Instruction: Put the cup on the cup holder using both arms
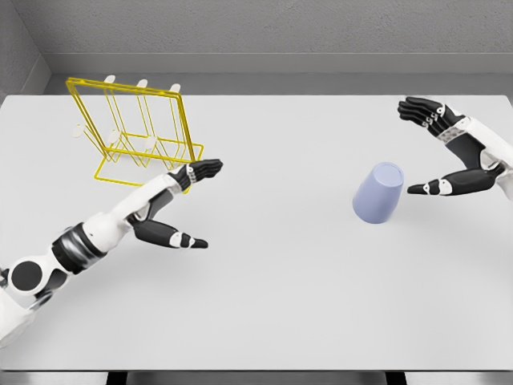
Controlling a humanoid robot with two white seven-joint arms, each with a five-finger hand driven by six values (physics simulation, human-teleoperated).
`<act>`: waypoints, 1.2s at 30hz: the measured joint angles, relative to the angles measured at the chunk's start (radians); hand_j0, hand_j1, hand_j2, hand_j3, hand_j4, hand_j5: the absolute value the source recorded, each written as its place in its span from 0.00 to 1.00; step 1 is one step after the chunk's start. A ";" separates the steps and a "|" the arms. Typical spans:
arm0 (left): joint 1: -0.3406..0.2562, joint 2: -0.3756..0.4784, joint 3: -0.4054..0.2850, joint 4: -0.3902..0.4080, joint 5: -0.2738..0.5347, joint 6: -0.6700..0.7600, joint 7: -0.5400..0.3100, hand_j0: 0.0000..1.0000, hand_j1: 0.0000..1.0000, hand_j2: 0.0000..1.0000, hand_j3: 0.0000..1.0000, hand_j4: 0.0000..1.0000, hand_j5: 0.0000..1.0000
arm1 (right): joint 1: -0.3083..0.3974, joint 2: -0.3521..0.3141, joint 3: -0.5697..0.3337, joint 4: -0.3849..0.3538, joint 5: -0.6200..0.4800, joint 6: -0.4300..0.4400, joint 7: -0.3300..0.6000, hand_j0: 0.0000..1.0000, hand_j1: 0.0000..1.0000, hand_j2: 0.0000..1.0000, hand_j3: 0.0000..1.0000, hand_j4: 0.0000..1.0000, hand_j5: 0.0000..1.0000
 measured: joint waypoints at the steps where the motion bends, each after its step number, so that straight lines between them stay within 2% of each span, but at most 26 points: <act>1: 0.003 -0.006 0.004 0.001 0.003 0.013 0.001 1.00 1.00 1.00 1.00 1.00 1.00 | 0.009 -0.002 0.000 0.000 0.000 0.000 0.000 1.00 1.00 1.00 1.00 1.00 1.00; 5: -0.005 -0.017 0.011 0.005 0.006 0.159 0.004 1.00 1.00 1.00 1.00 1.00 1.00 | 0.028 -0.003 -0.002 0.033 -0.001 0.000 0.000 1.00 1.00 1.00 1.00 1.00 1.00; 9: -0.002 -0.015 0.004 0.001 0.005 0.219 -0.001 1.00 1.00 1.00 1.00 1.00 1.00 | 0.054 0.006 -0.007 0.103 -0.002 0.000 0.000 1.00 1.00 1.00 1.00 1.00 1.00; 14: -0.011 -0.017 0.001 -0.008 0.004 0.187 -0.097 1.00 1.00 1.00 1.00 1.00 1.00 | 0.081 0.043 -0.003 0.214 -0.005 0.000 0.000 1.00 1.00 1.00 1.00 1.00 1.00; 19: -0.014 -0.024 0.010 -0.007 0.056 0.125 -0.122 1.00 1.00 1.00 1.00 1.00 1.00 | 0.083 0.081 0.000 0.299 -0.006 0.001 0.000 1.00 1.00 1.00 1.00 1.00 1.00; 22: -0.014 -0.040 0.012 0.007 0.102 0.119 -0.125 1.00 1.00 1.00 1.00 1.00 1.00 | 0.095 0.105 0.002 0.316 -0.005 0.001 0.000 1.00 1.00 1.00 1.00 1.00 1.00; 25: -0.014 -0.052 0.012 0.025 0.110 0.120 -0.124 1.00 1.00 1.00 1.00 1.00 1.00 | 0.094 0.136 0.006 0.322 -0.002 0.001 0.000 1.00 1.00 1.00 1.00 1.00 1.00; 30: -0.014 -0.110 0.020 0.105 0.033 0.124 -0.122 1.00 1.00 1.00 1.00 1.00 1.00 | 0.091 0.176 0.008 0.325 -0.001 0.001 0.000 1.00 1.00 1.00 1.00 1.00 1.00; 36: -0.014 -0.129 0.035 0.124 0.012 0.143 -0.121 1.00 1.00 1.00 1.00 1.00 1.00 | 0.081 0.212 0.007 0.330 -0.001 0.001 0.000 1.00 1.00 1.00 1.00 1.00 1.00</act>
